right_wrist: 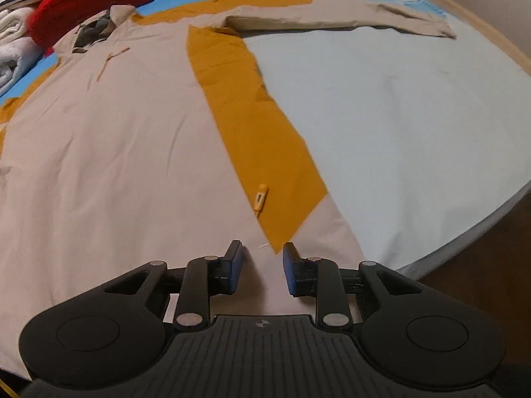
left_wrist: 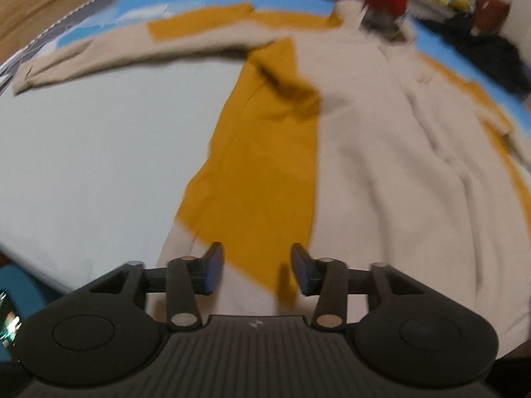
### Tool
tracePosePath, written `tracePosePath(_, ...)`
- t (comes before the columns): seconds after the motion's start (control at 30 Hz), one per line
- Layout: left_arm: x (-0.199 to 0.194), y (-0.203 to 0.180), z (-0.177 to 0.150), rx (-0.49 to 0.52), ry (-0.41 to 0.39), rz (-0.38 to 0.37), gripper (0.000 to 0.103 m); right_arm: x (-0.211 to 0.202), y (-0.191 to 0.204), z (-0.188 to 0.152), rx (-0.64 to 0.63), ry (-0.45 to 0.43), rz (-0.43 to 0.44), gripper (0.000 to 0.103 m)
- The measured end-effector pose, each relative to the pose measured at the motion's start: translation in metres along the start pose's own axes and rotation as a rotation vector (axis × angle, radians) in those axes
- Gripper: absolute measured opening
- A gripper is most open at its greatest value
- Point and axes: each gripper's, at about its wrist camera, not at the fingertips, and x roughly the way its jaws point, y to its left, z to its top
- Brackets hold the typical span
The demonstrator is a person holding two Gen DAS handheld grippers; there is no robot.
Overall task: Fold large clothes
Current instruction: 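Lift the hem with both grippers and fold it up toward the hood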
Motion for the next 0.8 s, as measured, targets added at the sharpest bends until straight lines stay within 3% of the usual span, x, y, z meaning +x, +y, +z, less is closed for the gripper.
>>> tracePosePath(0.1, 0.025, -0.001, -0.004, 0.02, 0.134, 0.053, 0.06, 0.005, 0.011, 0.001, -0.085, -0.014, -0.033, 0.03)
tracePosePath(0.13, 0.028, 0.001, -0.004, 0.006, 0.131, 0.079, 0.06, 0.006, 0.013, 0.0, -0.11, -0.023, -0.046, 0.03)
tracePosePath(0.2, 0.017, 0.0, 0.007, -0.005, 0.05, 0.108, 0.06, 0.002, 0.016, 0.0, -0.129, -0.056, -0.071, 0.03)
tracePosePath(0.27, -0.001, -0.002, 0.022, -0.017, -0.062, 0.064, 0.061, -0.017, 0.014, 0.002, -0.13, -0.151, -0.081, 0.03)
tracePosePath(0.37, -0.032, -0.008, 0.034, -0.04, -0.214, 0.022, 0.069, -0.051, 0.019, 0.01, -0.118, -0.371, -0.06, 0.033)
tracePosePath(0.43, -0.053, -0.025, 0.036, -0.038, -0.34, 0.04, 0.074, -0.074, 0.022, 0.012, -0.104, -0.507, -0.015, 0.035)
tracePosePath(0.5, -0.07, -0.036, 0.042, -0.014, -0.465, 0.058, 0.081, -0.091, 0.026, 0.012, -0.106, -0.62, 0.008, 0.045)
tracePosePath(0.6, -0.089, -0.045, 0.057, 0.005, -0.552, 0.049, 0.084, -0.102, 0.03, 0.013, -0.093, -0.7, 0.033, 0.048)
tracePosePath(0.67, -0.099, -0.056, 0.068, 0.016, -0.558, 0.039, 0.084, -0.103, 0.034, 0.022, -0.095, -0.731, 0.024, 0.048)
tracePosePath(0.8, -0.13, -0.077, 0.12, 0.049, -0.612, -0.028, 0.083, -0.105, 0.044, 0.029, -0.107, -0.792, -0.012, 0.048)
